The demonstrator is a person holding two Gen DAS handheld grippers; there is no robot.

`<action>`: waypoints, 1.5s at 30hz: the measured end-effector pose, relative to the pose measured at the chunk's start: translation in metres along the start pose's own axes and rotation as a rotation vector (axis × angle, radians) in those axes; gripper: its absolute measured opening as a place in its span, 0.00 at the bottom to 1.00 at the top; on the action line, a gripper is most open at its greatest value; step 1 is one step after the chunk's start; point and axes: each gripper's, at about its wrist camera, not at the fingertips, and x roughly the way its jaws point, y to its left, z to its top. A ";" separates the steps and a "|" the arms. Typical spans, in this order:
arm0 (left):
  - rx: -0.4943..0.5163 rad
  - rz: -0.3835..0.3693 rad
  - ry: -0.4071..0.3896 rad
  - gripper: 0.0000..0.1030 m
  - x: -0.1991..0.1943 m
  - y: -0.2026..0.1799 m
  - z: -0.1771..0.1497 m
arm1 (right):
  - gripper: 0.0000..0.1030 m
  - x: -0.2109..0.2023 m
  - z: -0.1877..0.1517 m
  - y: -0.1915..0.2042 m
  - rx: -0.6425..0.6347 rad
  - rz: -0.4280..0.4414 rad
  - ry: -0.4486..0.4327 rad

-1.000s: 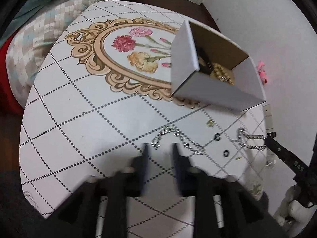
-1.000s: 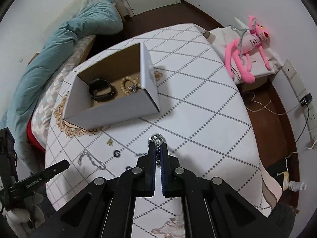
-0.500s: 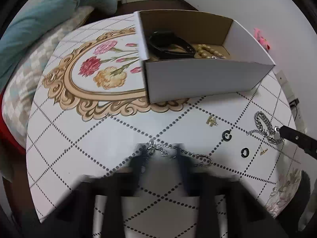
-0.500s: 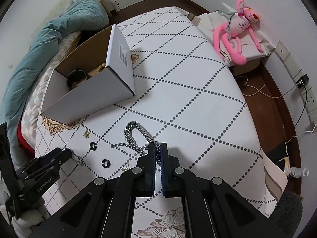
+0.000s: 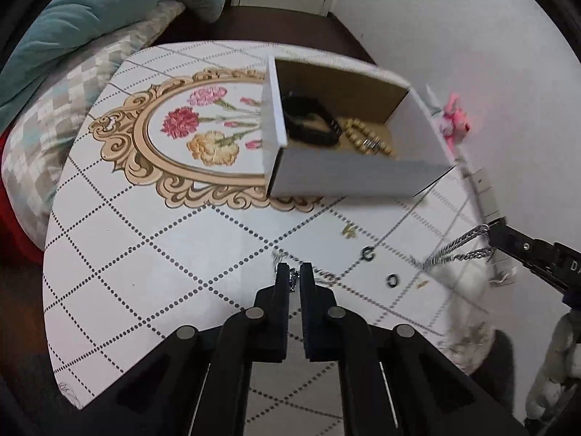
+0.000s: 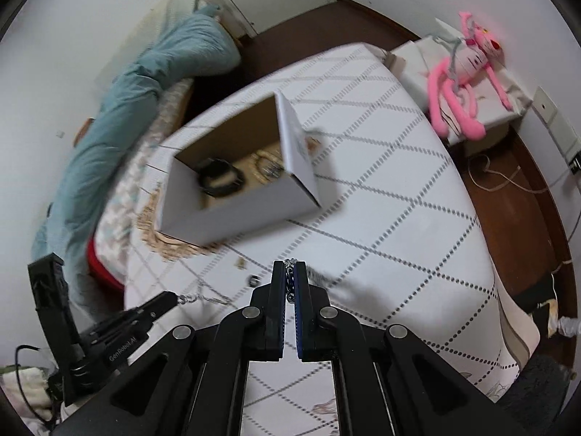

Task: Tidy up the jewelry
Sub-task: 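Lower both chains into the white box and open both tools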

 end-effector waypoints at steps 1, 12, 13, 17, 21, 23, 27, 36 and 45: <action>-0.009 -0.012 -0.009 0.03 -0.006 0.000 0.002 | 0.04 -0.004 0.002 0.002 -0.004 0.006 -0.004; -0.031 -0.126 -0.116 0.03 -0.068 -0.010 0.030 | 0.04 -0.047 0.023 0.029 -0.032 0.094 -0.078; -0.029 -0.135 -0.123 0.03 -0.072 -0.013 0.034 | 0.04 -0.050 0.027 0.032 -0.037 0.103 -0.083; 0.006 -0.158 -0.171 0.03 -0.089 -0.027 0.061 | 0.04 -0.062 0.047 0.047 -0.077 0.116 -0.112; 0.038 -0.157 -0.196 0.03 -0.091 -0.038 0.088 | 0.04 -0.065 0.069 0.062 -0.111 0.117 -0.126; 0.055 -0.146 -0.185 0.03 -0.083 -0.042 0.103 | 0.04 -0.062 0.083 0.070 -0.132 0.105 -0.130; 0.062 -0.118 -0.142 0.03 -0.060 -0.042 0.122 | 0.04 -0.043 0.108 0.078 -0.154 0.065 -0.110; 0.040 0.052 -0.004 0.08 -0.007 -0.033 0.138 | 0.04 0.029 0.151 0.075 -0.169 -0.040 0.009; 0.022 0.211 -0.034 0.71 0.008 -0.016 0.134 | 0.32 0.072 0.143 0.071 -0.252 -0.200 0.115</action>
